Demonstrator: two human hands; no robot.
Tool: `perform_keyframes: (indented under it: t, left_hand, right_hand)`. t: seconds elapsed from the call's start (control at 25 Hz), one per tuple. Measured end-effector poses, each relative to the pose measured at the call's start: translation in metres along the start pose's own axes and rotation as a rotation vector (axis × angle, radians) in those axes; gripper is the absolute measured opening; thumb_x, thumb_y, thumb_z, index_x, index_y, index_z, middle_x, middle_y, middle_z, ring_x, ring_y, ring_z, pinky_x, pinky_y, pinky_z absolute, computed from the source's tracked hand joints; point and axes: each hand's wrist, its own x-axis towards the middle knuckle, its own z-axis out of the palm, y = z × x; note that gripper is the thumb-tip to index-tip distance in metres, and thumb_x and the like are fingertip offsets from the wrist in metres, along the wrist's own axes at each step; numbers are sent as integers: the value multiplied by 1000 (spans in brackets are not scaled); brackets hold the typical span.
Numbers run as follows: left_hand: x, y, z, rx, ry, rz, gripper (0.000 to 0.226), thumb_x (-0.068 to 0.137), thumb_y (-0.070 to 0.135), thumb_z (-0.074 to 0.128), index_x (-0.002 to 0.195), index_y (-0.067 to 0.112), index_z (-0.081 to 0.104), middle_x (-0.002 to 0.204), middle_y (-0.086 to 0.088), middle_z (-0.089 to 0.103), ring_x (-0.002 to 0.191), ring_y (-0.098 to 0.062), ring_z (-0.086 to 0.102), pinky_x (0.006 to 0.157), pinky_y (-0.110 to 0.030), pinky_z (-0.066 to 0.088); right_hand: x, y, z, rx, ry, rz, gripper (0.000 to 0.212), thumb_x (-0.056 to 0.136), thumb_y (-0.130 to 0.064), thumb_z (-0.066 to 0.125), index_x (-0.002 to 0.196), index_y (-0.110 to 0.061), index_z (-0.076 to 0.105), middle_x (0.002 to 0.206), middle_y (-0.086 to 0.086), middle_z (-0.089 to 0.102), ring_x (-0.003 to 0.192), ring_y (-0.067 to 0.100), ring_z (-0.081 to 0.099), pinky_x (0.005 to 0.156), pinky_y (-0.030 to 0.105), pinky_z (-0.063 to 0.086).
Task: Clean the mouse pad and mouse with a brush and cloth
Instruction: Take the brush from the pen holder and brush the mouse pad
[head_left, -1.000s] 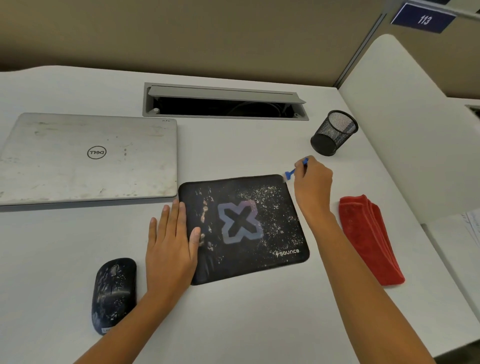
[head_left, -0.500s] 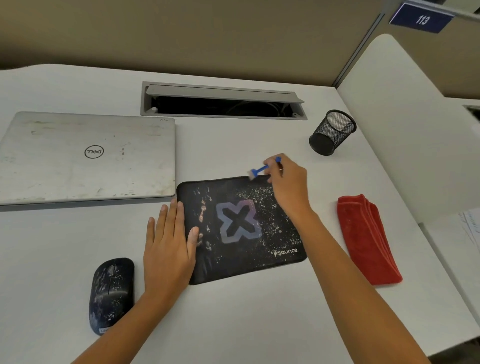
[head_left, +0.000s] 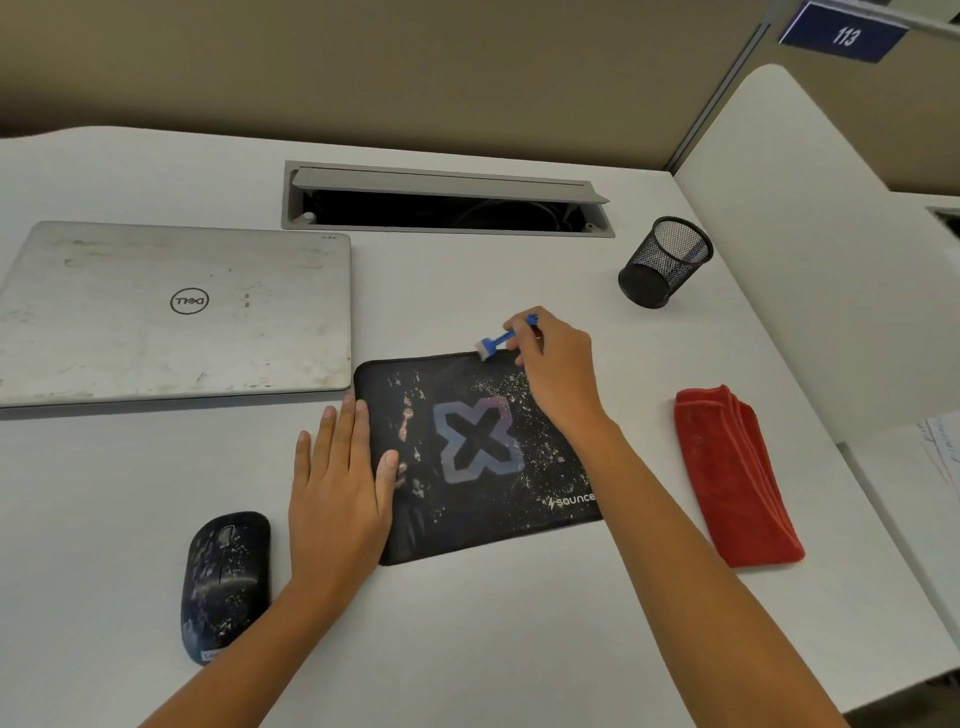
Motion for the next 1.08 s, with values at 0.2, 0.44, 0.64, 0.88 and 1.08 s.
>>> perform_keyframes:
  t: [0.2,0.44,0.64,0.88,1.08]
  left_hand:
    - [0,0,0,6,-10,-6,67,97,47,11,152,9,21,159,-7,21,148,-23,15,122,-43,9]
    - [0,-1,1,7,-3,1,67,98,47,12,152,9,21,160,-6,20,149,-22,14,122,-42,9]
    - [0,0,0,2,-1,0,66,98,46,13,152,9,22,159,-7,22,148,-23,15,121,-43,10]
    - [0,0,0,3,-4,0,67,98,46,12,152,8,22,159,-7,22,148,-24,16,121,-43,11]
    - [0,1,-1,2,-3,0,68,97,47,11,151,8,23,159,-7,23,148,-24,18,122,-43,10]
  right_hand:
    - [11,15,-18,-319,212,139,23,99,-11,42,108,-3,61,95,11,69,79,21,62,66,28,49]
    - [5,6,-8,-121,27,73,24,100,-19,43,104,-10,65,89,3,69,64,6,54,57,15,39]
    - [3,14,-22,-233,124,38,23,99,-19,44,106,-11,64,90,7,69,67,8,55,57,21,37]
    - [-5,9,-14,-444,107,26,24,100,-21,40,107,-13,62,97,6,69,84,20,58,63,30,40]
    - [-1,-16,-16,-192,-133,-194,25,99,-28,44,109,-18,64,97,1,70,90,18,63,78,38,52]
